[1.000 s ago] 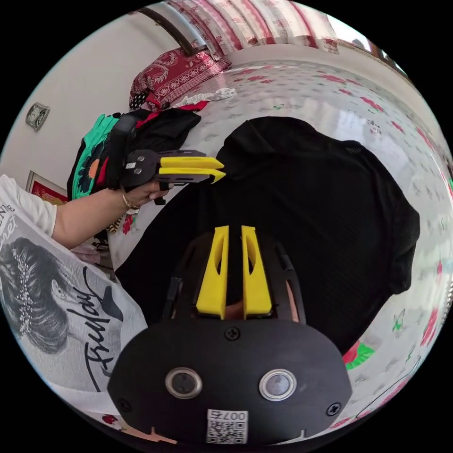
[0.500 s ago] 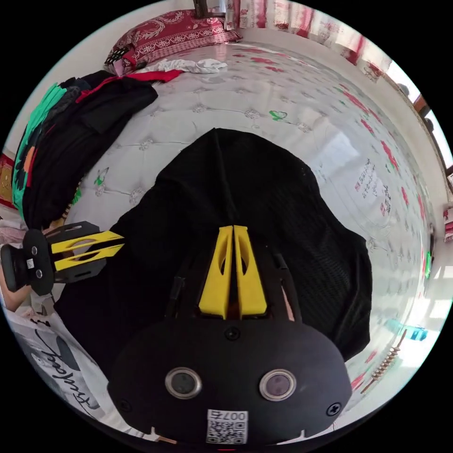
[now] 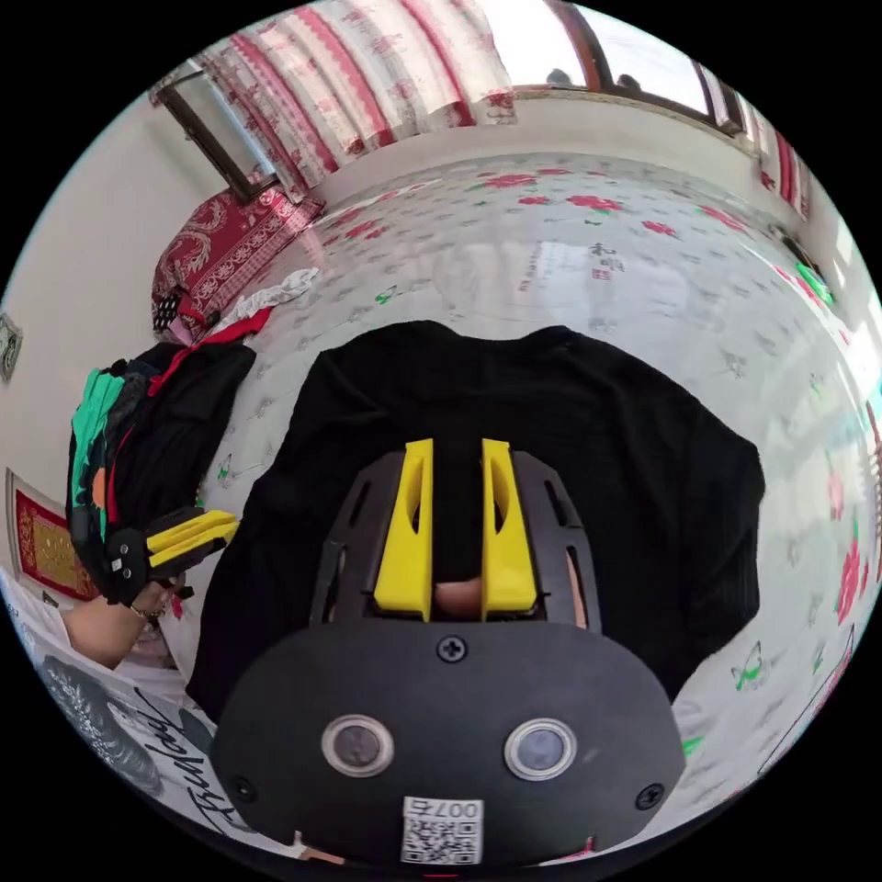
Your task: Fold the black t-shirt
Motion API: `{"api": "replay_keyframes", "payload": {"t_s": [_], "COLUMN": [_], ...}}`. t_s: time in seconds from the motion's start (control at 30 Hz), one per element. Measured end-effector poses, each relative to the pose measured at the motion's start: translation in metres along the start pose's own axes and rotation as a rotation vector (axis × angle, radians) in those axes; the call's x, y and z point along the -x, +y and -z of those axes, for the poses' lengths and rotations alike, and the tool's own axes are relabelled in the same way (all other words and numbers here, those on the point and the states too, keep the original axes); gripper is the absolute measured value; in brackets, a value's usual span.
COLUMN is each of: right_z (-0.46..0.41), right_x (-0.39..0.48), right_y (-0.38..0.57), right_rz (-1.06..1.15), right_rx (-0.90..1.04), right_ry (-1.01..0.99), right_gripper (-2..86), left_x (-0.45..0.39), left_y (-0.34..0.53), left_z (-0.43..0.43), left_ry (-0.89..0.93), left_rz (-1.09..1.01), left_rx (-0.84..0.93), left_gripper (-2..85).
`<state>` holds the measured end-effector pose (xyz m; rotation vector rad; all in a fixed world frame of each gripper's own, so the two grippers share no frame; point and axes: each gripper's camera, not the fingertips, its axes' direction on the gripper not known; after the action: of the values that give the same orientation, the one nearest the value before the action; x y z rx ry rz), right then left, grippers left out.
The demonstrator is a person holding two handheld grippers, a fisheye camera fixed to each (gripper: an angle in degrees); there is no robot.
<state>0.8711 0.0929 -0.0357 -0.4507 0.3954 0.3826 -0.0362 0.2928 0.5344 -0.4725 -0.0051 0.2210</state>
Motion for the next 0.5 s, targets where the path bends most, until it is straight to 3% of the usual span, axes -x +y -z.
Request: {"api": "replay_keyframes", "payload": {"t_s": [0.1,0.17,0.33,0.5], "right_z": [0.043,0.064,0.065,0.058], "right_x": [-0.092,-0.144,-0.239,-0.252], "right_y": [0.044,0.061,0.082,0.091], "right_rz": [-0.236,-0.375,-0.673,-0.848], "right_rx": [-0.052,-0.067,-0.078,-0.159], "right_ry": [0.138,0.122,-0.097,-0.257], "right_gripper": [3.1,3.2,3.4,1.2], "left_x": [-0.002,-0.008,-0.015,-0.013], "left_y": [0.004,0.003,-0.008,-0.021], "left_z": [-0.002,-0.006,-0.016,-0.015], "left_ry": [0.005,0.003,0.05,0.049], "left_rz": [0.023,0.013,0.049,0.099], "left_rx": [0.025,0.046,0.075,0.072], "left_gripper": [-0.1,-0.3,-0.7,-0.9]}}
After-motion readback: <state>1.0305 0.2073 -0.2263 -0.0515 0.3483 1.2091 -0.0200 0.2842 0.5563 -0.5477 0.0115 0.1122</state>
